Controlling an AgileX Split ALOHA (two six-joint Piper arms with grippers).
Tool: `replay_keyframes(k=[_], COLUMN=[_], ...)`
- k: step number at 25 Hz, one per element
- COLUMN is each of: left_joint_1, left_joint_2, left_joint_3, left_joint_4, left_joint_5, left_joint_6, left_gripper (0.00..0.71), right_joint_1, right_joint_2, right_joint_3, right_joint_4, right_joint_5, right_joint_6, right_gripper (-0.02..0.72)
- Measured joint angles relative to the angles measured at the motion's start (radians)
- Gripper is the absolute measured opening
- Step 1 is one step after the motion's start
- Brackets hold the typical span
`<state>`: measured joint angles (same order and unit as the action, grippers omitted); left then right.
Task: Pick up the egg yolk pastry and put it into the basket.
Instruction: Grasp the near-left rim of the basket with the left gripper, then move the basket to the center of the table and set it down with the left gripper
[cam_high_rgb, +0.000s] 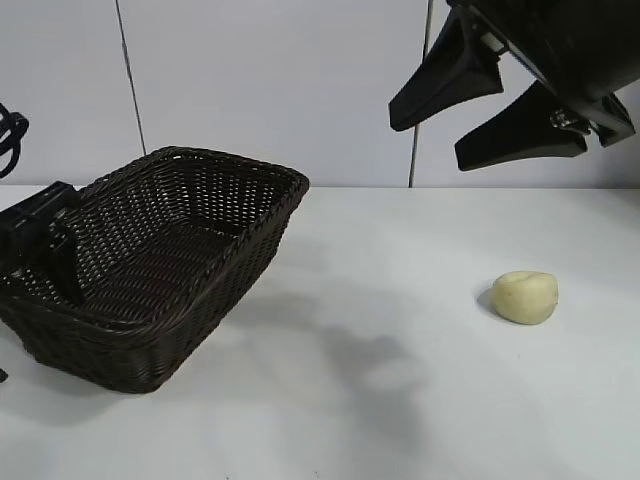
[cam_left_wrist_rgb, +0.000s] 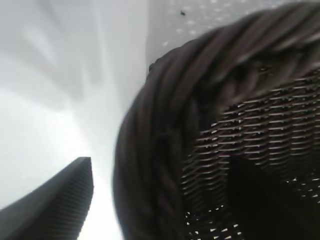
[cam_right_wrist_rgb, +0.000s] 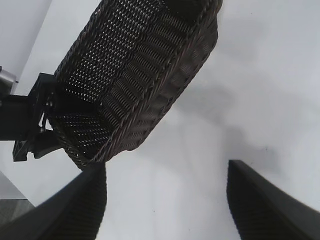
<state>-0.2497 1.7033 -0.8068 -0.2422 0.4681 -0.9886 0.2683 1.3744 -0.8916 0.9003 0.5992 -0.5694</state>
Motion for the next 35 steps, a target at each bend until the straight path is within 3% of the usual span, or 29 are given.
replay_keyframes(k=[2, 9, 13, 24, 35], left_joint_1=[0.0, 0.0, 0.0, 0.0, 0.0], left_joint_2=[0.004, 0.021, 0.021, 0.007, -0.106], left_joint_3=[0.0, 0.001, 0.001, 0.0, -0.049], left_joint_4=[0.0, 0.0, -0.009, -0.013, -0.018], left_joint_5=[-0.002, -0.004, -0.023, 0.015, 0.114], left_joint_6=[-0.001, -0.001, -0.013, -0.005, 0.056], left_gripper=[0.519, 0.226, 0.117, 0.104, 0.103], right_joint_1=[0.0, 0.0, 0.0, 0.0, 0.0], right_joint_2=[0.0, 0.0, 0.0, 0.0, 0.0], right_joint_3=[0.0, 0.0, 0.0, 0.0, 0.0], right_joint_4=[0.0, 0.0, 0.0, -0.003, -0.003], right_joint_5=[0.0, 0.0, 0.0, 0.0, 0.0], right_joint_6=[0.0, 0.0, 0.0, 0.0, 0.0], right_gripper=[0.496, 0.496, 0.496, 0.496, 0.496])
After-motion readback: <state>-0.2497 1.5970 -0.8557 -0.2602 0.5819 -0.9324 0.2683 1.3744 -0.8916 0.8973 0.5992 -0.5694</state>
